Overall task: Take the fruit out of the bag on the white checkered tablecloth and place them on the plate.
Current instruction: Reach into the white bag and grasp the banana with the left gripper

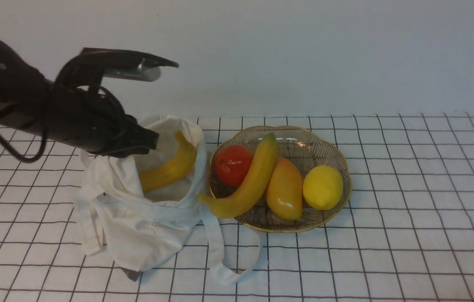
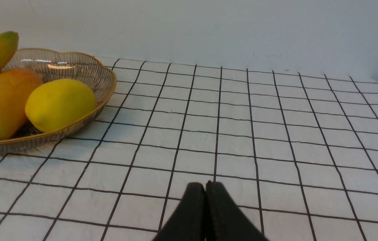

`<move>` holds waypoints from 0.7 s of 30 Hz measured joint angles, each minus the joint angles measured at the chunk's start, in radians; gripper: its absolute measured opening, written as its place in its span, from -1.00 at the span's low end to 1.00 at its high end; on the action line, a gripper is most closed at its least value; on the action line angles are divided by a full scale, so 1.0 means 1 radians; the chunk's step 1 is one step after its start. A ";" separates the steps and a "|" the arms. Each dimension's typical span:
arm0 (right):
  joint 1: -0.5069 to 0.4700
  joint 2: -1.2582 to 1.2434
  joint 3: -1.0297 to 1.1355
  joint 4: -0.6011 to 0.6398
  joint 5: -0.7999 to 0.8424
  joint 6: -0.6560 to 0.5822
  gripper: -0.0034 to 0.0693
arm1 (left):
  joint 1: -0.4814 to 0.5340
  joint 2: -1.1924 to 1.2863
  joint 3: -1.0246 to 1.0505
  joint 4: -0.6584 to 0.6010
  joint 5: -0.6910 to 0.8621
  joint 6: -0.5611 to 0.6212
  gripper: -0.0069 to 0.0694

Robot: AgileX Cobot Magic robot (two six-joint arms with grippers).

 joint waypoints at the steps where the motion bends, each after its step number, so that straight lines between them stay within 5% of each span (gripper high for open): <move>1: 0.000 0.000 0.000 0.000 0.000 0.000 -0.94 | 0.000 0.000 0.000 0.000 0.000 0.000 -0.67; 12: 0.000 0.000 0.000 0.000 0.000 0.003 -0.94 | -0.045 0.162 -0.054 -0.243 -0.307 0.122 0.40; 21: 0.000 0.000 0.000 0.000 0.000 0.004 -0.94 | -0.045 0.247 -0.055 -0.384 -0.327 0.195 0.55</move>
